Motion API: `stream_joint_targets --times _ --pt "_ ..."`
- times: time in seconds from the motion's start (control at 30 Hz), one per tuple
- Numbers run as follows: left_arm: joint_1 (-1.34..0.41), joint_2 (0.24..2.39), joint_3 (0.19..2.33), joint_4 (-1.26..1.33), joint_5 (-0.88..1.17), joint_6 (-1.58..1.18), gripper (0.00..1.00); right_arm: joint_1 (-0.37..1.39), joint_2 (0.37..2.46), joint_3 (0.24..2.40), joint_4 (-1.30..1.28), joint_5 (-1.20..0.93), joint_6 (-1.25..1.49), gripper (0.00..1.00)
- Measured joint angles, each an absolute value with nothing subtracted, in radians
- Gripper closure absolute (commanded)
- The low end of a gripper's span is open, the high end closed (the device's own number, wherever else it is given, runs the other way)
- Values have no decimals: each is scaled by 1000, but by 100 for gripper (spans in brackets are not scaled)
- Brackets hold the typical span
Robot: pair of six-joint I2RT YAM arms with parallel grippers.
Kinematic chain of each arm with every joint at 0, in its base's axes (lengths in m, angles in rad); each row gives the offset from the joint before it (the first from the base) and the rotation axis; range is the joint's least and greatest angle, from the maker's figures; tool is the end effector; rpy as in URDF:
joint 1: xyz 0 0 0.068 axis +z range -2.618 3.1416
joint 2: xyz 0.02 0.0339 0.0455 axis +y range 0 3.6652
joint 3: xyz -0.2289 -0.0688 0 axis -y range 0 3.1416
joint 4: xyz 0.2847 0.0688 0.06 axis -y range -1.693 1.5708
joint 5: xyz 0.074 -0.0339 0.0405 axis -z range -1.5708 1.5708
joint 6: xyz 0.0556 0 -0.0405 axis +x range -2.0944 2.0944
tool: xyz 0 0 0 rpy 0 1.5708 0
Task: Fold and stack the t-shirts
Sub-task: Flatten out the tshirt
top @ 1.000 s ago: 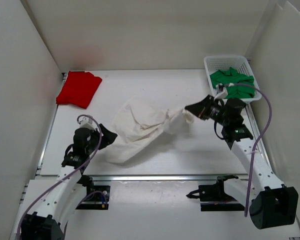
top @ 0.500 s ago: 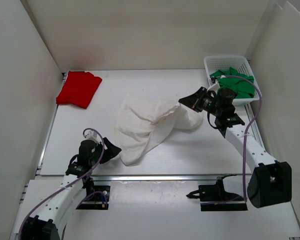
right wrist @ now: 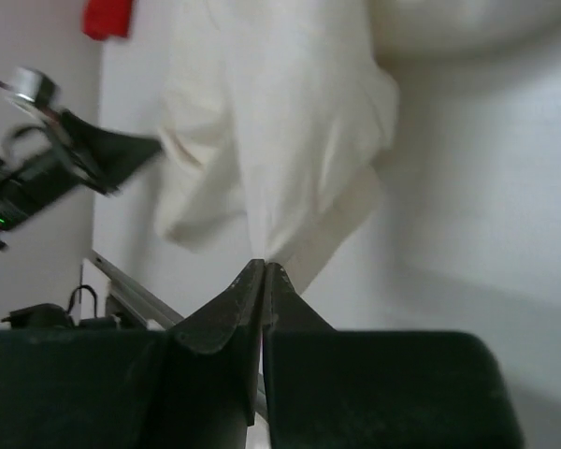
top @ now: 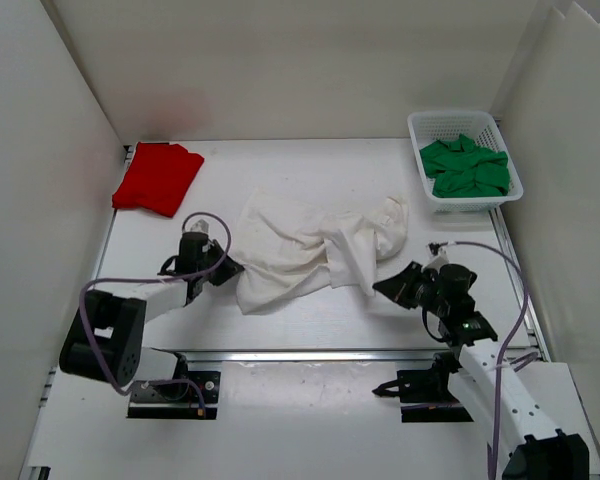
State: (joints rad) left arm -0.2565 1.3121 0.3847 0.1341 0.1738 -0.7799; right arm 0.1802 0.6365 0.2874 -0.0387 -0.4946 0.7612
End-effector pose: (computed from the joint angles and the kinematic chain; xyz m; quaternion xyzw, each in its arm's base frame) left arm 0.2593 -0.0779 0.0512 -0.2067 0.8990 -0.2568 0.2882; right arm 0.2292 0.0686 0.1621 0.0998 0.8102 0.4263 0.3897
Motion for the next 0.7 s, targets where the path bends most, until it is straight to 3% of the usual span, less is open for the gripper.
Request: stream_joint_targets --times 0.17,0.2,0.27,0.3,0.37,0.43,0.47,0.5,0.53,0.6,0.7 --pt "-111 1396 543 159 178 -784 100 204 507 143 -230 -408 783 93" --pt "-86 1390 561 158 173 -782 95 215 489 144 -261 -382 781 91" --pt "-46 1373 582 157 163 -770 67 230 473 165 -316 -331 768 83" --pt "-35 1362 585 155 157 -762 59 235 476 189 -337 -307 753 80" --pt "-35 1347 585 141 146 -748 33 243 512 251 -373 -261 718 63" --pt "-42 1327 572 119 138 -736 20 265 562 324 -397 -200 667 60" --pt "-44 1305 556 109 134 -728 6 287 582 356 -403 -175 643 65" --pt "-48 1275 536 95 132 -718 1 318 602 385 -405 -151 622 74" --pt "-52 1235 516 74 129 -710 1 359 626 410 -405 -125 601 79" --pt "-60 1135 478 25 118 -693 1 489 687 462 -394 -62 570 96" --pt "-66 991 430 -31 117 -656 3 724 838 542 -358 17 522 100"
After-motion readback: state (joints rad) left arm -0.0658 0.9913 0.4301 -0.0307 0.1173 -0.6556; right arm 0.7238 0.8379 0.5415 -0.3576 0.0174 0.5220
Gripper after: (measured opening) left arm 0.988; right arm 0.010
